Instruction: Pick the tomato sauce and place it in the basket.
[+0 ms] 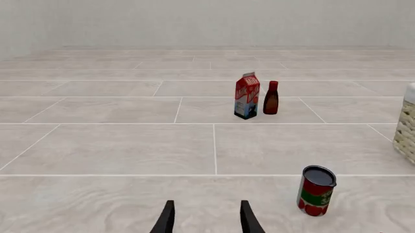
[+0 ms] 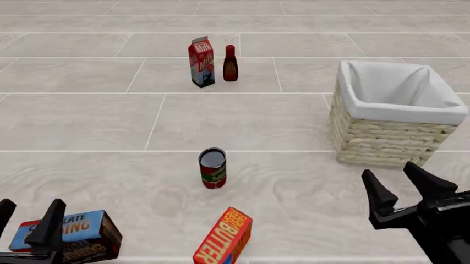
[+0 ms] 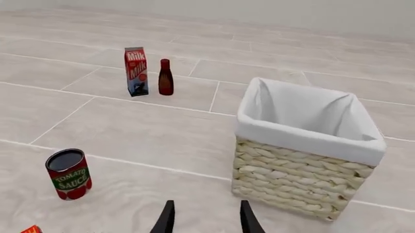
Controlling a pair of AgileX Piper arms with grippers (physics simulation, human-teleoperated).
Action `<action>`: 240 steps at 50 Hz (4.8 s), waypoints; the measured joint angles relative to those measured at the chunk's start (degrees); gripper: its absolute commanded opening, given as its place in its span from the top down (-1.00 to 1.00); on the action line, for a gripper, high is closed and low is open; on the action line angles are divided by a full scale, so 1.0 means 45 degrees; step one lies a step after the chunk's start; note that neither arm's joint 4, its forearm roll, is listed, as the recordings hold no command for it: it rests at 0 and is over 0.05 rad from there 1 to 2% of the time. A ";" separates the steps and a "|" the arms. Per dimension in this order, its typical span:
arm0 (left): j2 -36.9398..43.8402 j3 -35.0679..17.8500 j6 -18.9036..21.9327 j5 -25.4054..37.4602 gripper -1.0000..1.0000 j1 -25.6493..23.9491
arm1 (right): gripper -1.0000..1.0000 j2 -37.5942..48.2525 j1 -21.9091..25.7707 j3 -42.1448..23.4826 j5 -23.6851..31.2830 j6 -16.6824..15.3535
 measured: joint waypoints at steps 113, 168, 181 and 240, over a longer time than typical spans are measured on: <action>0.0000 0.0000 0.0000 0.0000 -1.00 0.0000 | -1.00 1.1233 0.5928 -0.8387 0.1700 -0.0317; 0.0000 0.0000 0.0000 0.0000 -1.00 0.0000 | -1.00 1.3359 0.7148 -0.9759 0.1821 0.0469; 0.0000 0.0000 0.0000 0.0000 -1.00 0.0000 | -1.00 1.3952 0.7170 -1.0149 0.1754 0.0648; 0.0000 0.0000 0.0000 0.0000 -1.00 0.0000 | -1.00 1.5777 0.7156 -1.1277 0.1474 0.0920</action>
